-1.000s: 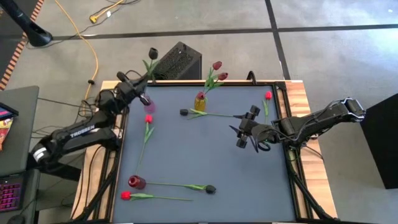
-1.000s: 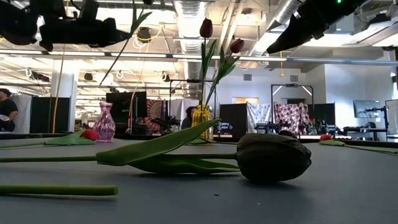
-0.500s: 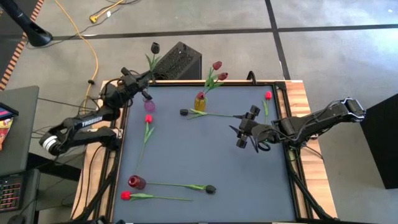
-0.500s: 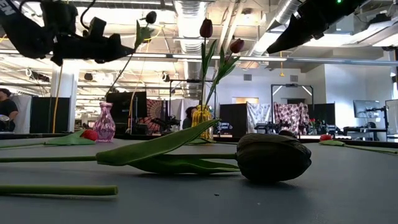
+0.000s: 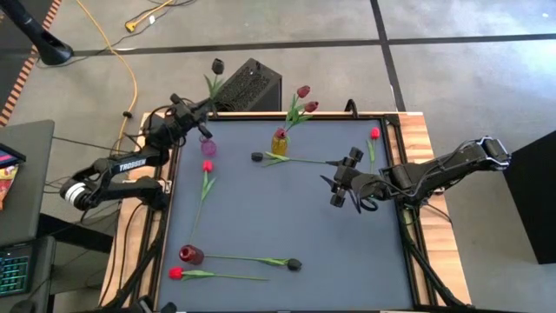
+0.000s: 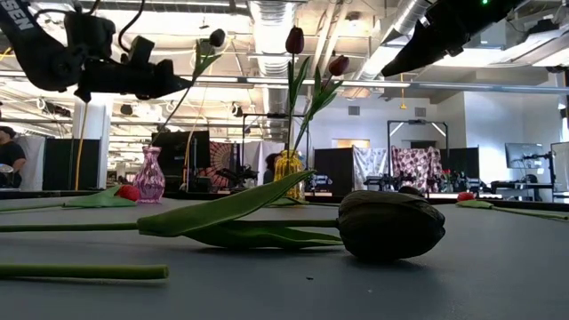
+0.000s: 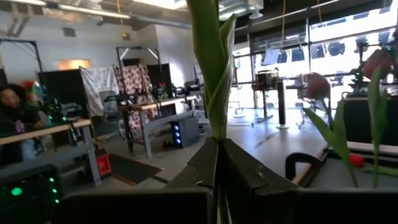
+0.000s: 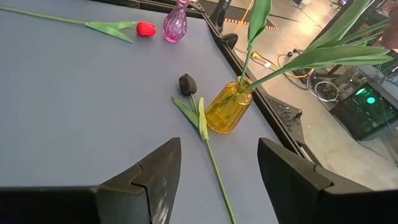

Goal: Sort flowers into vase by color
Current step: Put the middle black flower into the purple vase

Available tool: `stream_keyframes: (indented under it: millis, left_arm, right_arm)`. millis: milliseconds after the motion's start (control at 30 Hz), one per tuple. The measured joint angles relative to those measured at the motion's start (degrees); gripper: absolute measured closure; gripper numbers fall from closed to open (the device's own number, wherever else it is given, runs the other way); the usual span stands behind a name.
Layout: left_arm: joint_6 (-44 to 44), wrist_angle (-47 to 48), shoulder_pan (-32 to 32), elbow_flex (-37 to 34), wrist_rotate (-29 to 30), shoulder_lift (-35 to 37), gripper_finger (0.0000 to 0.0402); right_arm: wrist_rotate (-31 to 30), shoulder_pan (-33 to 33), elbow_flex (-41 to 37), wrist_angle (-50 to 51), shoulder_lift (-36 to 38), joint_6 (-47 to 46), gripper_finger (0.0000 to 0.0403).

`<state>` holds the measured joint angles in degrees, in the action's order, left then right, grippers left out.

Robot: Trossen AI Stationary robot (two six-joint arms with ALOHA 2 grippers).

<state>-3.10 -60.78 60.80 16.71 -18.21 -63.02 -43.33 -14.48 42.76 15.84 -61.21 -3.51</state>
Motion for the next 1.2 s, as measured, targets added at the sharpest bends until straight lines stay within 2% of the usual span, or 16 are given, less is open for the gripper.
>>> stream_keyframes:
  millis: [433, 667, 1200]
  left_arm:
    - [-0.3, 2.4, 0.1, 0.0, 0.2, 0.0, 0.0401]
    - [0.0, 5.4, 0.1, 0.0, 3.1, 0.0, 0.0401]
    - [1.8, 7.9, 0.1, 0.0, 2.0, 0.1, 0.0401]
  right_arm:
    - [0.0, 0.0, 0.0, 0.0, 0.0, 0.0, 0.0163]
    - [0.0, 0.0, 0.0, 0.0, 0.0, 0.0, 0.0163]
    - [0.0, 0.0, 0.0, 0.0, 0.0, 0.0, 0.0163]
